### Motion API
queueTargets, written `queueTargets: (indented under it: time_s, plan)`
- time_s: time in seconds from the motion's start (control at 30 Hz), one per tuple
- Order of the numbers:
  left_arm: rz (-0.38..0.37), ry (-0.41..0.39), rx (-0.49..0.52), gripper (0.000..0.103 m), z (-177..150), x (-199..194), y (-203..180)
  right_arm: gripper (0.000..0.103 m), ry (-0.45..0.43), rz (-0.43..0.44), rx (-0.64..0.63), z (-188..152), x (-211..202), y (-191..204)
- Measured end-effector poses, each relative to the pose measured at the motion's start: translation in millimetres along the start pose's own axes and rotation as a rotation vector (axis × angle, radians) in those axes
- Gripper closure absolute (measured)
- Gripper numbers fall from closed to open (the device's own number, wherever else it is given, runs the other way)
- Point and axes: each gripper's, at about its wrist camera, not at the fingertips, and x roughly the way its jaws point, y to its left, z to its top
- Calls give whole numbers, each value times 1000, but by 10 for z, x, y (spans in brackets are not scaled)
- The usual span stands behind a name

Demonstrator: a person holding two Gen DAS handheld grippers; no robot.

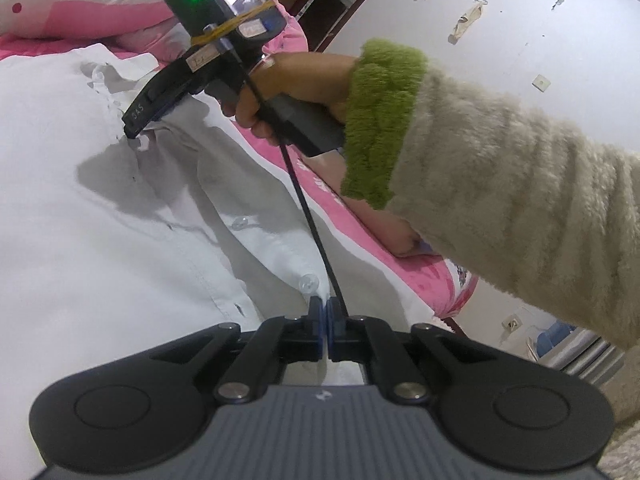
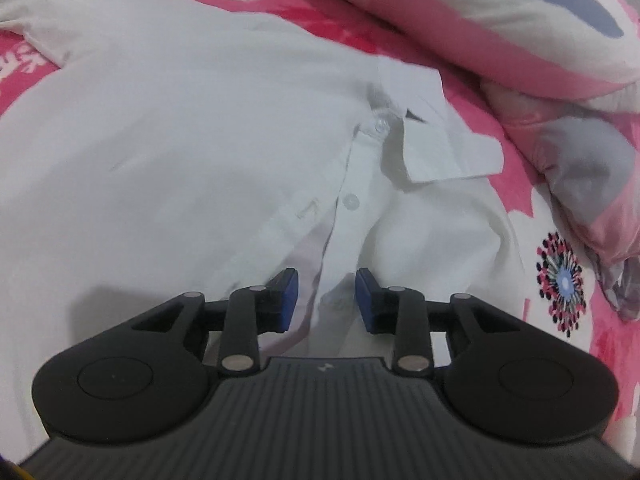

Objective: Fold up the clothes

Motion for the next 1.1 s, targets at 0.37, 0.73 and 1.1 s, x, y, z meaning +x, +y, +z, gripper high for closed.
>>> queueTargets:
  time_s: [0.37,0.73,1.1]
  plan:
    - [-35,-30,-33,100,-29,-75,73,99,-201,78,351,-59,-343,-579]
    - [17,-4,-94,100,-186,-177,166,100,-330,190,372,87,-236,-417]
    - [52,26,-149,100,-271,-197,347,98,-313,130,415,-13,-218,-483]
